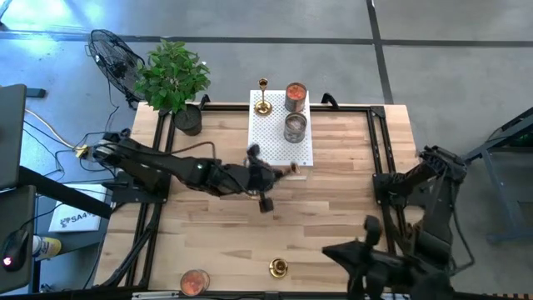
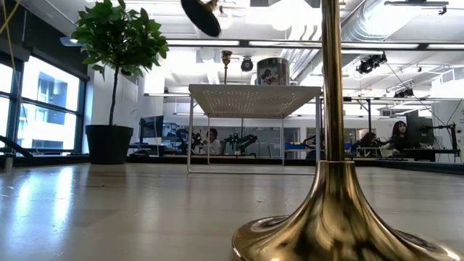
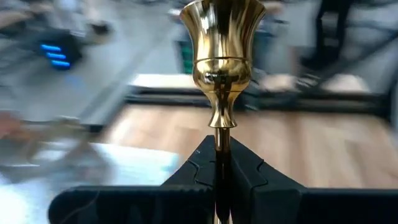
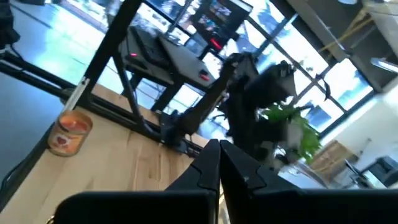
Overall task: Pick & Place candle stick holders
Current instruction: Put the top gold candle holder on the shelf
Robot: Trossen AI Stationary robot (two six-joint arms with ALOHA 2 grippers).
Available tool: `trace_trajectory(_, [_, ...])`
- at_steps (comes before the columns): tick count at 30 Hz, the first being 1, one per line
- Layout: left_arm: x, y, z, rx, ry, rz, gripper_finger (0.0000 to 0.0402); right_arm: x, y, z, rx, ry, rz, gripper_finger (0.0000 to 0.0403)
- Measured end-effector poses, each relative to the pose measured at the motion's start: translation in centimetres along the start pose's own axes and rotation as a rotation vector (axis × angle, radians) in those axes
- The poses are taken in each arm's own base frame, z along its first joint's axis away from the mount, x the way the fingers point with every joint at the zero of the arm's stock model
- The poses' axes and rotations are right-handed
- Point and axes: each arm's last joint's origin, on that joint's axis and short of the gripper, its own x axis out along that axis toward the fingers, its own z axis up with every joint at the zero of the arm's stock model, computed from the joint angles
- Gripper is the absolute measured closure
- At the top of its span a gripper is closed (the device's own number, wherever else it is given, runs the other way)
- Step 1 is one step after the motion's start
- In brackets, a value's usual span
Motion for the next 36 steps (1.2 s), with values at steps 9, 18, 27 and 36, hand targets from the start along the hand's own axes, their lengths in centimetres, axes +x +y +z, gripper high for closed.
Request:
trace_trajectory(9, [-2.7,4.0,4.1,-0.084,-0.170,0.188,0.0395,-2.9,2.7,-2.5,-0.021,0.020,-0.116,0.0401])
trace_trajectory(18, [-0.6,9.2,4.1,-0.124,-0.182,0.283,0.0395,-4.2,4.7,-5.0,-0.008,0.007,-0.153,0.0401])
trace_trajectory(27, [1.8,13.3,1.5,-0.232,-0.272,0.258,0.0395,-6.1,5.3,-5.4,0.054,-0.028,-0.106,0.0402])
trace_trajectory(36, [3.1,13.9,-4.2,-0.173,-0.397,0.220,0.0395,-6.5,5.4,-5.4,0.101,-0.037,-0.095,0.0401])
